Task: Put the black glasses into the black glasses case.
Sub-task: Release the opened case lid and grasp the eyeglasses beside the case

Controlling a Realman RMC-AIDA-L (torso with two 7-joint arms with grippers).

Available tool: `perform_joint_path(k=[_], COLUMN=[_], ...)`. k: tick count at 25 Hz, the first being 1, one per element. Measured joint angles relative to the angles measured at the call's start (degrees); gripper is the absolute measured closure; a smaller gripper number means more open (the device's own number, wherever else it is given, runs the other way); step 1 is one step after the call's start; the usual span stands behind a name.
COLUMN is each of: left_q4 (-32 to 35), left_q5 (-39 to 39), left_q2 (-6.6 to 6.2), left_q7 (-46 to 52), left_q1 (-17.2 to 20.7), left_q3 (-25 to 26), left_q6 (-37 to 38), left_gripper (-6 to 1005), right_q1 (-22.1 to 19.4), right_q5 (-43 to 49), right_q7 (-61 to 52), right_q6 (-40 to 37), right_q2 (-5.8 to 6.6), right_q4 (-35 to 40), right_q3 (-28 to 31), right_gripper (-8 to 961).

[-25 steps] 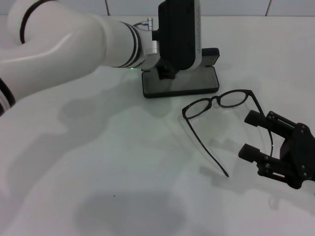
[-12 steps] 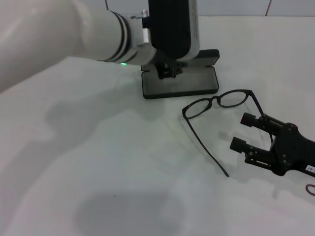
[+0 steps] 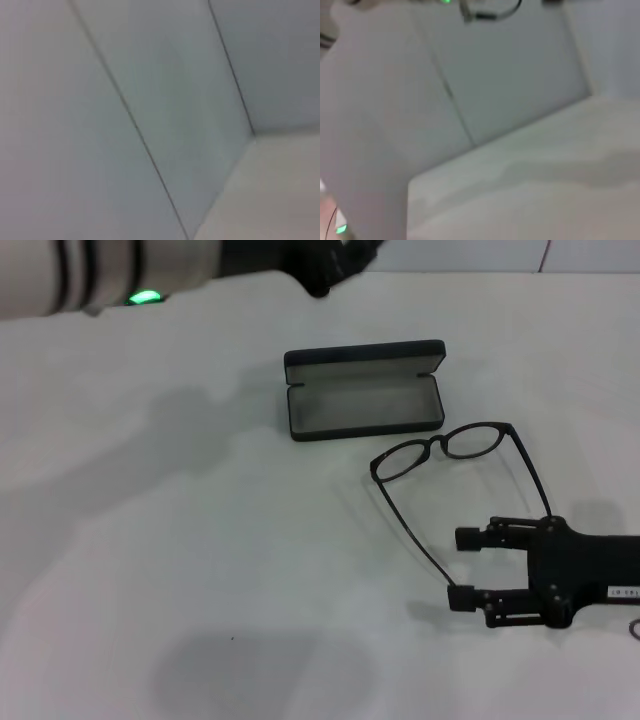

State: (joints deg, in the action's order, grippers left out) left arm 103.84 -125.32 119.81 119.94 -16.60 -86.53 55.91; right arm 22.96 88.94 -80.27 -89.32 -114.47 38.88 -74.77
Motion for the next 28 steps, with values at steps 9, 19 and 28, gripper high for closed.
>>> perform_joint_path(k=[9,19,28], left_q4=[-5.5,-22.6,-39.4], left_q5=[17.8,31.4,46.7], left_q2=[0.09,-0.08,-0.20], left_q7=[-6.7,-15.7,-29.4], left_q1=[9.5,9.8,11.4], left_q3=[7.5,11.3,21.0], left_q6=[0.4,3.0,20.1], left_gripper=[613,617,624], right_q1=[1.6,16.8,27.6], right_q5=[15.5,36.3,49.2], right_q7=[-22.0,-31.4,-30.8], right_q6=[-4.5,-14.4,-9.5], right_q2=[0.62,3.00,2.84], right_q4=[24.9,35.6,29.9], right_q3=[0.4,7.6,4.7], right_gripper=[198,320,454])
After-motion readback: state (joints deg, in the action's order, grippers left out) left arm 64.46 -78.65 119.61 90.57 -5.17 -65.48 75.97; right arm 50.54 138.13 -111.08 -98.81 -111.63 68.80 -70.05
